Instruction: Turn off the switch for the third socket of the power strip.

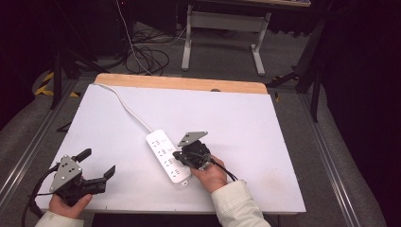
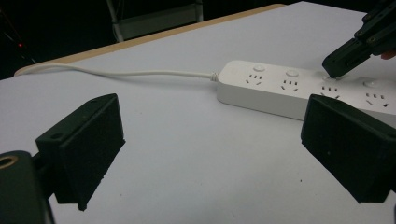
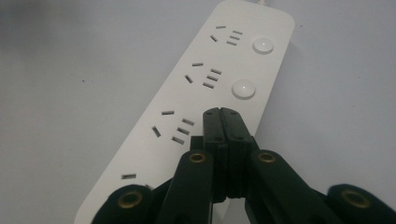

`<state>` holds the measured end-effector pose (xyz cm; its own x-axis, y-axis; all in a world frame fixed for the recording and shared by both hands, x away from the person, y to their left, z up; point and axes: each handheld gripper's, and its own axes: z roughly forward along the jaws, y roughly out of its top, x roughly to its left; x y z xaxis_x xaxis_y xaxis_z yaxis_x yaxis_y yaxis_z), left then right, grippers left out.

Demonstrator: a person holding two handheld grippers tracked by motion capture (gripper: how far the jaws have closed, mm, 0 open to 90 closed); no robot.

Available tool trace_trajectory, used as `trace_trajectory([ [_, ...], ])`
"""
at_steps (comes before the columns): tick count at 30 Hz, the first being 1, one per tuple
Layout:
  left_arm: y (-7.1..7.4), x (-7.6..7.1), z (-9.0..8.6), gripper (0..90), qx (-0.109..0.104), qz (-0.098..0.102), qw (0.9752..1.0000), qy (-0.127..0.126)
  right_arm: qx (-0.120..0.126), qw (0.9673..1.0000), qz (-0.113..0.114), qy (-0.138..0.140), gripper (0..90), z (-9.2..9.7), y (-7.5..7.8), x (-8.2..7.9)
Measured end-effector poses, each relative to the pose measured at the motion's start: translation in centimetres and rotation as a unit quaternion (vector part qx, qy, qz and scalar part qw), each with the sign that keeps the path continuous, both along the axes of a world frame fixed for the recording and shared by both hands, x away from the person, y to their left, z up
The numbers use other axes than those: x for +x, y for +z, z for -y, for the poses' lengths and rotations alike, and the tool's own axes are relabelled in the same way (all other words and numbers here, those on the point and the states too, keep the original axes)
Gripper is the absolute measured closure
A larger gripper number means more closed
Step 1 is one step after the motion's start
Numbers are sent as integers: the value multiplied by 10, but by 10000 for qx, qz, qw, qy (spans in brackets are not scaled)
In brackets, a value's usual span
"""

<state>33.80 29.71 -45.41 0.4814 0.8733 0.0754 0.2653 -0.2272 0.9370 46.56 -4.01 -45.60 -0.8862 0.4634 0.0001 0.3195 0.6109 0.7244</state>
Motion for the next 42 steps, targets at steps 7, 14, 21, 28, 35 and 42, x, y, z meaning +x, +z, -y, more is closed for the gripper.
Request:
trace_trajectory([
  [7, 0, 0, 0, 65, 2, 7, 10000, -14, -34, 10000, 70, -2, 900, -2, -1, -2],
  [14, 0, -1, 0, 66, -17, 16, 10000, -19, -98, 9999, 134, 18, 900, -3, -4, -3],
  [21, 1, -1, 1, 66, 5, 32, 10000, -17, -138, 9996, 253, 2, 900, -4, -4, -6],
  [28, 1, -1, 1, 67, 3, 36, 10000, -16, -211, 9991, 374, -28, 900, -6, -5, -9],
  [35, 0, -1, 1, 67, 15, 16, 10000, -20, -216, 9991, 369, -61, 900, -6, -5, -10],
  [42, 0, -1, 2, 68, 14, 26, 10000, 5, -157, 9993, 325, -60, 900, -4, -5, -9],
])
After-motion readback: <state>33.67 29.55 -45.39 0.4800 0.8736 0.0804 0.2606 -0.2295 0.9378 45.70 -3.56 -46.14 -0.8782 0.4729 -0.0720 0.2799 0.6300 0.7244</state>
